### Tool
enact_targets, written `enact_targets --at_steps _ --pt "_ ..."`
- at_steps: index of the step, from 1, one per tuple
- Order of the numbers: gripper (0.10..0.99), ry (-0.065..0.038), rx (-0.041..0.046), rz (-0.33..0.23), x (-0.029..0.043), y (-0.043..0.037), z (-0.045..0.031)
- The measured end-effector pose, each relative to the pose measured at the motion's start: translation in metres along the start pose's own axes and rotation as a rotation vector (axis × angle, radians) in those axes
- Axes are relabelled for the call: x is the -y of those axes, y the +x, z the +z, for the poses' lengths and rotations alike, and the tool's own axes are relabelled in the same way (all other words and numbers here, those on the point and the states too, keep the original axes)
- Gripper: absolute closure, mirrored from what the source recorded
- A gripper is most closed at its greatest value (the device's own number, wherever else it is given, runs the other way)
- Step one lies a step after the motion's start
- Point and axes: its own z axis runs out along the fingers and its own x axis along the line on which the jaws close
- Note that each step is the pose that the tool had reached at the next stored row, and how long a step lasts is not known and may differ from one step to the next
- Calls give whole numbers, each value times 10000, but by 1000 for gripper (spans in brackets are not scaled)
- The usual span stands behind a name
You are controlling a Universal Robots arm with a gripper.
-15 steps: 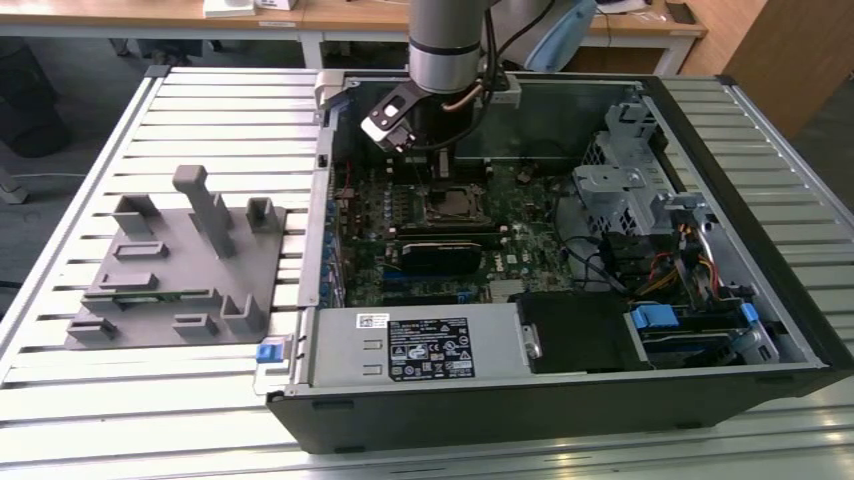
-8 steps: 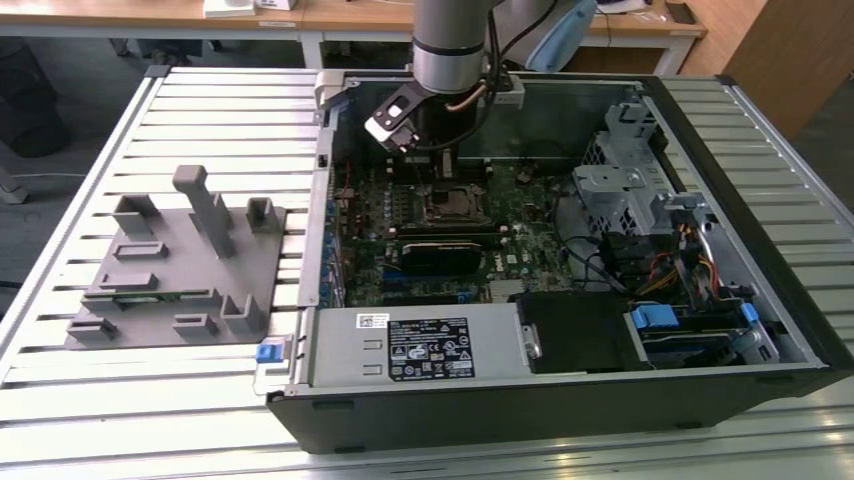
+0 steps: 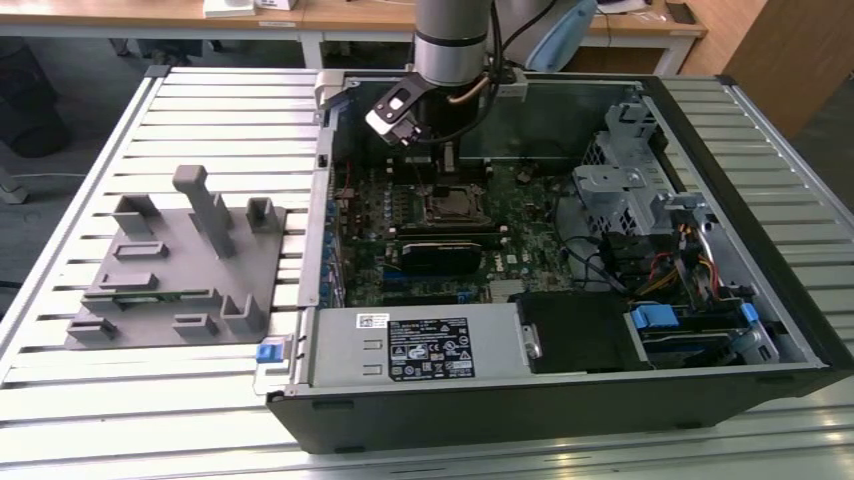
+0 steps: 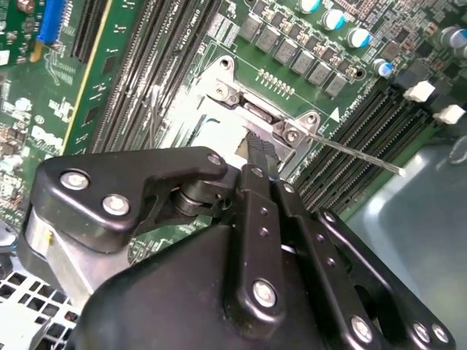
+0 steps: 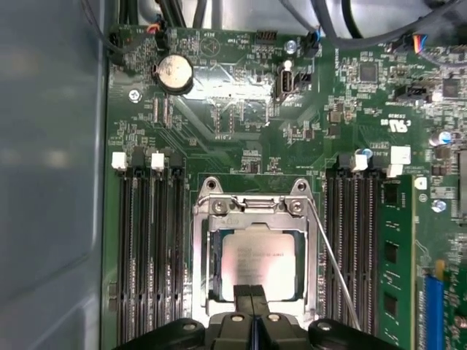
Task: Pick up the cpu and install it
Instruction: 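Close the cpu cover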
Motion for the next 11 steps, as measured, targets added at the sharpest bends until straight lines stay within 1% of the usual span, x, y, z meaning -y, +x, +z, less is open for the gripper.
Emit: enact_targets --at_steps 6,11 --pt "965 0 0 -1 -19 0 -3" --pt "965 0 -1 -1 -68 0 -1"
